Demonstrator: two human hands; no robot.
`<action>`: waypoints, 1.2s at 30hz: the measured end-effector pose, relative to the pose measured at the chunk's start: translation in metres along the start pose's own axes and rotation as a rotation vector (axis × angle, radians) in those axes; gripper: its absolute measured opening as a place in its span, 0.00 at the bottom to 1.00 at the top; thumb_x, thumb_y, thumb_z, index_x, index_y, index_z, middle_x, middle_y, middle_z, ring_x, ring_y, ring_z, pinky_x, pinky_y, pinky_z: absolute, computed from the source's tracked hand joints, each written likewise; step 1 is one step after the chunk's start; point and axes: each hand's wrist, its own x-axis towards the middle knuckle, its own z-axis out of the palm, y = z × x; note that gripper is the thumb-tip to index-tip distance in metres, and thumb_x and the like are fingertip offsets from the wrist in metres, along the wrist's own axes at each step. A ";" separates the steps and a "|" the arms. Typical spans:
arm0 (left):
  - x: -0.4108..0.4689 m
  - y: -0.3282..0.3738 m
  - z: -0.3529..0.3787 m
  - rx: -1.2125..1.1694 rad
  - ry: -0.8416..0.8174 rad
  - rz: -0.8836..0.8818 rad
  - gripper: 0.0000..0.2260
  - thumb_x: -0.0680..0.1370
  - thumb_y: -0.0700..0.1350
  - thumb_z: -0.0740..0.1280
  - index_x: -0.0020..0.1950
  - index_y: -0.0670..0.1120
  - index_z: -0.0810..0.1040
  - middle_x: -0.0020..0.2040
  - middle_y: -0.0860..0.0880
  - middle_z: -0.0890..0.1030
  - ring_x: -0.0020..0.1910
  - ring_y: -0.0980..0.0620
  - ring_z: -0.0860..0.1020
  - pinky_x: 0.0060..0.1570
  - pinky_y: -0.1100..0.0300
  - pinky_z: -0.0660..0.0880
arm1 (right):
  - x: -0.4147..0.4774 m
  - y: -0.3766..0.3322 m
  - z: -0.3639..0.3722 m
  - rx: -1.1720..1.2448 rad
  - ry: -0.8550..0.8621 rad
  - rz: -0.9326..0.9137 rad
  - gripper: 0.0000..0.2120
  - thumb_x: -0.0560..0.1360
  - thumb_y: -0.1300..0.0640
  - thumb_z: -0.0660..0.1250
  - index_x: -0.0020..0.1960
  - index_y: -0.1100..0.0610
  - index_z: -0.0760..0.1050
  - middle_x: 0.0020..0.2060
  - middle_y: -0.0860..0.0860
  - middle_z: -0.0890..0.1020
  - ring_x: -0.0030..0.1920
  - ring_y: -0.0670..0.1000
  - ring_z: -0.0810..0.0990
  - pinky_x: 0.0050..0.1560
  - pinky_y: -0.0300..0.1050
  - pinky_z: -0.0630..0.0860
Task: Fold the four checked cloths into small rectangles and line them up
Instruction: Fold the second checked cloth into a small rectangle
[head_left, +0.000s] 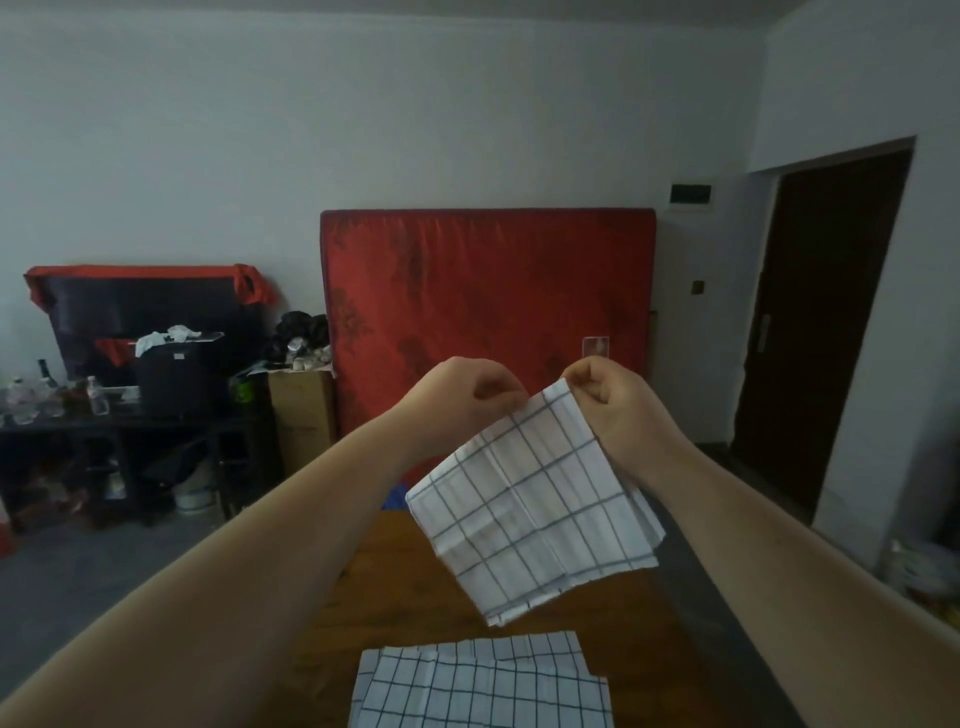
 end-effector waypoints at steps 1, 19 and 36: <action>0.000 0.001 0.002 -0.030 0.008 0.000 0.04 0.80 0.50 0.70 0.53 0.54 0.84 0.46 0.58 0.84 0.44 0.64 0.80 0.45 0.68 0.75 | -0.002 -0.001 -0.001 0.021 0.000 0.014 0.03 0.81 0.56 0.68 0.50 0.49 0.79 0.41 0.47 0.86 0.41 0.44 0.85 0.41 0.37 0.80; -0.005 0.014 0.034 -0.382 0.150 -0.020 0.03 0.78 0.47 0.73 0.45 0.54 0.82 0.39 0.59 0.83 0.37 0.61 0.79 0.41 0.63 0.78 | -0.015 -0.011 -0.009 0.000 -0.068 0.058 0.09 0.81 0.51 0.67 0.47 0.54 0.82 0.42 0.59 0.85 0.40 0.59 0.82 0.47 0.54 0.81; -0.012 0.002 0.007 -0.419 0.328 -0.116 0.04 0.80 0.43 0.70 0.50 0.53 0.80 0.41 0.56 0.84 0.40 0.61 0.81 0.43 0.62 0.77 | -0.041 0.010 -0.018 -0.136 0.102 0.104 0.04 0.81 0.51 0.68 0.48 0.44 0.81 0.43 0.43 0.85 0.45 0.40 0.82 0.46 0.39 0.77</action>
